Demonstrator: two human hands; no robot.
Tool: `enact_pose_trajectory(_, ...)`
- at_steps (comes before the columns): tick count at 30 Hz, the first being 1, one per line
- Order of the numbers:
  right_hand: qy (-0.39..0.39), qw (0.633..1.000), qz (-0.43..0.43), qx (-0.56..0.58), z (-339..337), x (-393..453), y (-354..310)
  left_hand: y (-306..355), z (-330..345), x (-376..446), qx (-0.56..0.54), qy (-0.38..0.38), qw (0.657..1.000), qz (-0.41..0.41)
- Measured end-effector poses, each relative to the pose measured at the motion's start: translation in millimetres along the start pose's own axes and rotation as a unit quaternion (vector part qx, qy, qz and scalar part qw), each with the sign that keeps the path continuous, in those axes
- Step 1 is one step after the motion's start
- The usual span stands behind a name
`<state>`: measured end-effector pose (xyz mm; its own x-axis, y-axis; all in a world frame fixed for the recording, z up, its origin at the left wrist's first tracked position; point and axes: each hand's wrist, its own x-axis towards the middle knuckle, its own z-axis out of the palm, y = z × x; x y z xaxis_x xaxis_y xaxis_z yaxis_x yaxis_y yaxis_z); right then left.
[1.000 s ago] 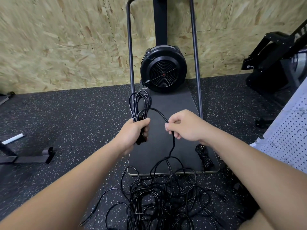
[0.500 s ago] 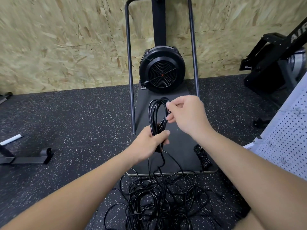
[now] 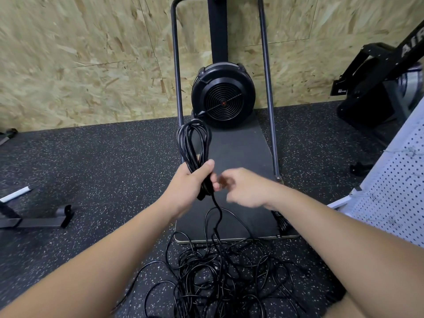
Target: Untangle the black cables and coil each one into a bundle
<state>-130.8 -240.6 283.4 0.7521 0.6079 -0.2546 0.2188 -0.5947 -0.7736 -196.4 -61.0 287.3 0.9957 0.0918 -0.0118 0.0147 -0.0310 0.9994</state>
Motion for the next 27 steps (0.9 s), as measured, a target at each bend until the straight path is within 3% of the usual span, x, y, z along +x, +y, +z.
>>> enact_pose_trajectory(3,-0.128,0.991,-0.002,-0.041,17,4,13,4,-2,3,-0.076,0.001,0.997,0.016)
enact_pose_trajectory(6,-0.166,0.985,-0.009,-0.051,21,7,17,10,-9,6,-0.107,0.011,0.994,0.025)
enact_pose_trajectory(9,-0.141,0.987,-0.009,-0.079,1,3,11,12,-19,9,-0.127,0.022,0.991,0.020)
enact_pose_trajectory(13,-0.004,0.989,-0.030,-0.144,-28,-6,-6,8,-31,16,-0.088,0.064,0.994,0.024)
enact_pose_trajectory(15,0.047,0.993,-0.059,-0.094,-30,-10,-18,5,-34,18,-0.027,0.090,0.996,0.010)
enact_pose_trajectory(17,0.028,0.995,-0.095,0.012,-26,-17,-31,3,-35,19,0.053,0.101,0.993,-0.008)
enact_pose_trajectory(21,-0.073,0.981,-0.137,0.118,-15,-26,-38,4,-32,15,0.121,0.046,0.991,-0.015)
enact_pose_trajectory(24,-0.013,0.975,-0.121,0.183,-20,-23,-33,3,-23,9,0.039,-0.017,0.997,-0.058)
enact_pose_trajectory(27,0.069,0.980,-0.102,0.157,-30,-22,-31,-2,-15,3,-0.025,-0.062,0.992,-0.106)
